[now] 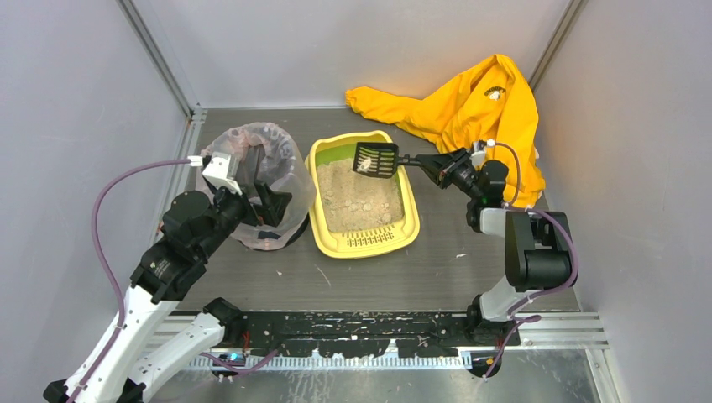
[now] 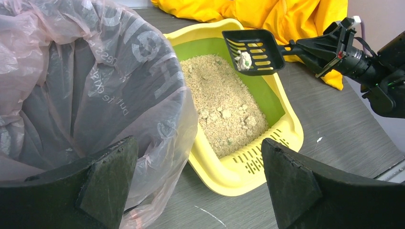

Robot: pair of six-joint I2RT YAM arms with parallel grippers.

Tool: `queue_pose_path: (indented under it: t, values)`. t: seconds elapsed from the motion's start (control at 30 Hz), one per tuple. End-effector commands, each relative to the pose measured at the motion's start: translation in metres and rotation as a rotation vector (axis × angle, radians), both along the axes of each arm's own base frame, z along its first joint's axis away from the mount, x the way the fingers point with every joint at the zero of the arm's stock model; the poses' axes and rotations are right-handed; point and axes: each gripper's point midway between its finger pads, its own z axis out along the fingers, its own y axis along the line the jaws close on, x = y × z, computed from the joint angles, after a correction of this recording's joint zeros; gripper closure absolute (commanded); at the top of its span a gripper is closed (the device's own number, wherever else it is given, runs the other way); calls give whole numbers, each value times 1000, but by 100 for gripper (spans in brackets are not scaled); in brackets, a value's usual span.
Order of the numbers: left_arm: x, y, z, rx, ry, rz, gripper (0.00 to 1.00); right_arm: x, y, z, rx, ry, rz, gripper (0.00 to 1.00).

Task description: Clean the litter box

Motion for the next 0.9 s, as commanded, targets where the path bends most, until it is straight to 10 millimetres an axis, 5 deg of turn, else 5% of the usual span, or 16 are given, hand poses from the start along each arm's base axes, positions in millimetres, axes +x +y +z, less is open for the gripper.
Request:
queue_pose_path:
  t: [0.0, 0.13, 0.27, 0.4, 0.53, 0.7, 0.87]
  values:
    - [-2, -1, 20, -45, -55, -7, 0, -7, 10, 44, 34, -166, 48, 99]
    - [-3, -1, 20, -50, -53, -7, 0, -8, -1, 35, -18, -133, 8, 99]
    - [-2, -3, 17, -51, -45, -11, 0, -20, 28, 36, -70, -147, 78, 99]
    - [-3, -3, 17, -55, -44, -13, 0, -12, -3, 29, -84, -120, -10, 99]
    - [-3, 0, 17, -43, -50, -1, 0, -14, 9, 26, -87, -125, 27, 99]
    - [-5, 2, 17, -44, -49, 0, 0, -12, -5, 20, -87, -103, -39, 99]
    - [-5, 7, 16, -29, -54, 19, 0, -23, 27, 20, -94, -120, 66, 99]
